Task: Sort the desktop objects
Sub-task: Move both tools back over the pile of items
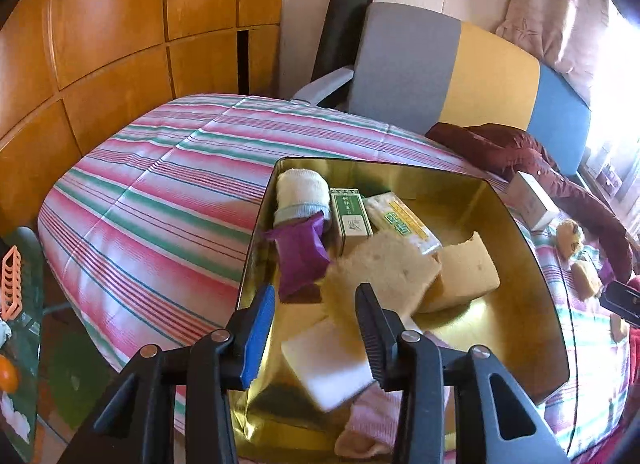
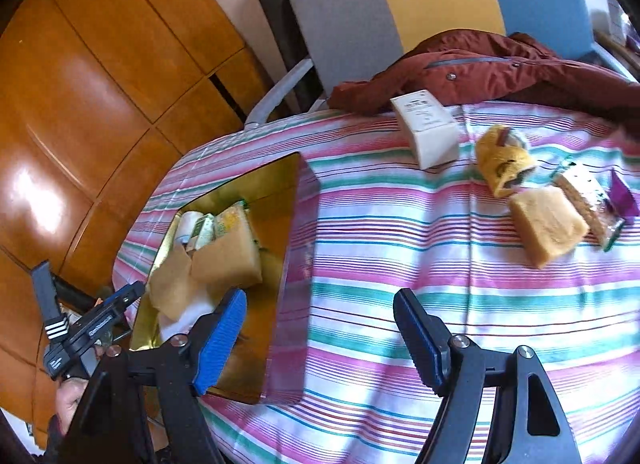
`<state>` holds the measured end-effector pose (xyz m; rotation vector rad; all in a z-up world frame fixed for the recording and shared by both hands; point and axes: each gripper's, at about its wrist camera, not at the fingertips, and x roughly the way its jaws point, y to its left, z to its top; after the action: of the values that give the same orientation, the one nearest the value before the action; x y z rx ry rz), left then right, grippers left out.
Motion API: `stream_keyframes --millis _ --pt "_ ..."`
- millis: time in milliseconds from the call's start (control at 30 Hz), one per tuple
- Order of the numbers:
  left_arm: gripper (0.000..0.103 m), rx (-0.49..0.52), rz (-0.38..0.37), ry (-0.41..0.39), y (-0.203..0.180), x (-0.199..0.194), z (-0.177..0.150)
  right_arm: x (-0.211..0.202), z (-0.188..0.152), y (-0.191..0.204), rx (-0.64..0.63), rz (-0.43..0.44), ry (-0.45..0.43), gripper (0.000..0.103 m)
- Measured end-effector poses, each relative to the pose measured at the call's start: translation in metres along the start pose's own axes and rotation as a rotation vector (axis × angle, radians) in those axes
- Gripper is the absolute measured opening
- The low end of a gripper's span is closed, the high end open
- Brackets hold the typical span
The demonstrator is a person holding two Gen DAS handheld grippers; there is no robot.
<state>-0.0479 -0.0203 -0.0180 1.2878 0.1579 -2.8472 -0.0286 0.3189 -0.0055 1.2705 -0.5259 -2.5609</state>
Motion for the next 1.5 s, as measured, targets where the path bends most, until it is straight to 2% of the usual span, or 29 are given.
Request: stream_keyframes --millis 233,267,300,567,867,1033,1233,1500 --pt "0.042 0.005 -0.045 -0.004 -0.004 -0.016 -0.004 -0.016 0.002 -0.026 0.034 -0.046 -0.021 0.077" --pt "0.042 0.013 -0.058 -0.006 -0.007 -0.019 -0.004 -0.02 0.003 -0.03 0.042 -0.053 -0.029 0.081" --pt "0.042 0.026 -0.07 -0.01 -0.012 -0.021 -0.004 -0.023 0.004 -0.034 0.05 -0.057 -0.036 0.086" --pt "0.043 0.137 -0.17 -0.032 -0.062 -0.038 -0.003 -0.054 0.009 -0.082 0.143 -0.125 -0.103 0.087" --pt "0.044 0.223 -0.295 0.006 -0.114 -0.044 -0.011 -0.093 0.011 -0.153 0.29 -0.258 -0.188 0.093" --pt "0.044 0.283 -0.317 0.003 -0.143 -0.047 -0.012 -0.117 0.016 -0.195 0.399 -0.326 -0.255 0.093" --pt "0.044 0.328 -0.363 0.02 -0.172 -0.048 -0.012 -0.127 0.023 -0.228 0.475 -0.343 -0.299 0.093" --pt "0.044 0.381 -0.404 0.059 -0.212 -0.043 -0.015 -0.099 0.038 -0.247 0.486 -0.292 -0.267 0.086"
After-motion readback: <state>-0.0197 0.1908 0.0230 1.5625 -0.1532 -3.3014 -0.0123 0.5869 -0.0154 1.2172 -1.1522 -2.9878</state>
